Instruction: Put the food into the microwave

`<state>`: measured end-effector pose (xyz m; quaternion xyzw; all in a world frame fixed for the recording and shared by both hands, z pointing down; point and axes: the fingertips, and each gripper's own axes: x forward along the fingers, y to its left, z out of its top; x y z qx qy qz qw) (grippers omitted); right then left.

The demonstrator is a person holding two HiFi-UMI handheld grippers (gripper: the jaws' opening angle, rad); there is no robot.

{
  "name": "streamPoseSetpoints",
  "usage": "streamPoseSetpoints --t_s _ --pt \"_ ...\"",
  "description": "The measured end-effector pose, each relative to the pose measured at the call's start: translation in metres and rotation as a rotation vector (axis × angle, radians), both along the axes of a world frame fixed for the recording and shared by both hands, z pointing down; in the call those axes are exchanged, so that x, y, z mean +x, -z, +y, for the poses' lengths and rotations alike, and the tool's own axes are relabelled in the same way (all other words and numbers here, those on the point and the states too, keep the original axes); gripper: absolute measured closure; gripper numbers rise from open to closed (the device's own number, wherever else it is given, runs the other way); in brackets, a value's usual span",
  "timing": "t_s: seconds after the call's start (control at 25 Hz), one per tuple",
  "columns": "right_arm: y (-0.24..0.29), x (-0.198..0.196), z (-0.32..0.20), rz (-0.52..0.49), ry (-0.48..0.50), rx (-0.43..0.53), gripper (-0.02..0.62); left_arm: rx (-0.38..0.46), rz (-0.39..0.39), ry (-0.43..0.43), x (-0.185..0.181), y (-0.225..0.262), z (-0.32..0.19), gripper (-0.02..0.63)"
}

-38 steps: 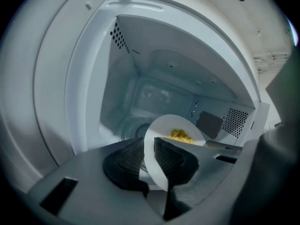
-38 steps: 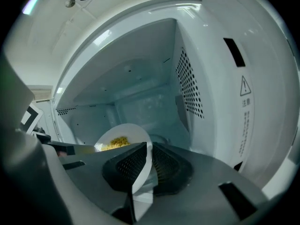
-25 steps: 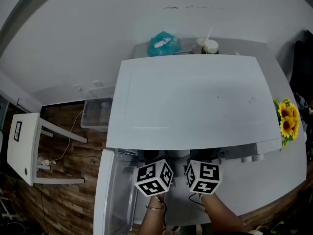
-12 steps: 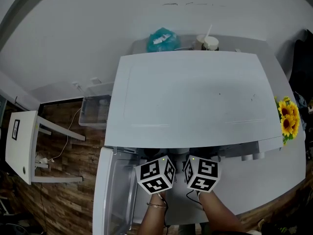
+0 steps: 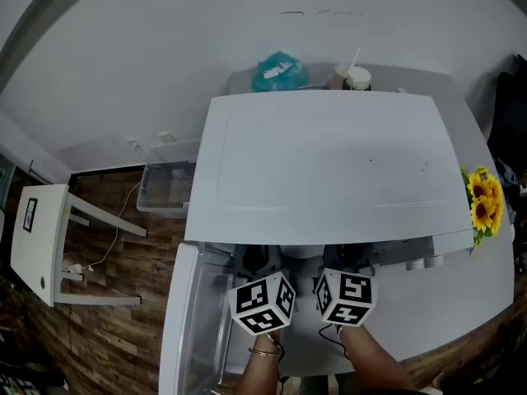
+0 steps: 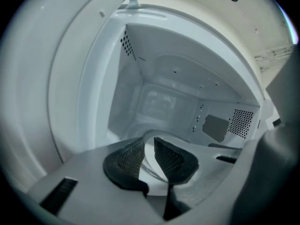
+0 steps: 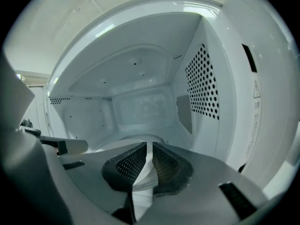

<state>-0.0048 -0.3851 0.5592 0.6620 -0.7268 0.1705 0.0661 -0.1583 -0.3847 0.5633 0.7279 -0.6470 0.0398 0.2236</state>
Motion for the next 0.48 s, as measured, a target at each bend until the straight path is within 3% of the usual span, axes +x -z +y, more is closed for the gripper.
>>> streamPoseSetpoints --t_s 0.4,0.48 --pt "0.013 -0.017 0.050 0.023 0.143 -0.008 0.546 -0.040 0.018 0.009 0.016 0.007 0.057 0.540" --pt "0.017 -0.016 0.062 0.016 0.176 -0.021 0.546 -0.046 0.018 0.006 0.019 0.012 0.070 0.566"
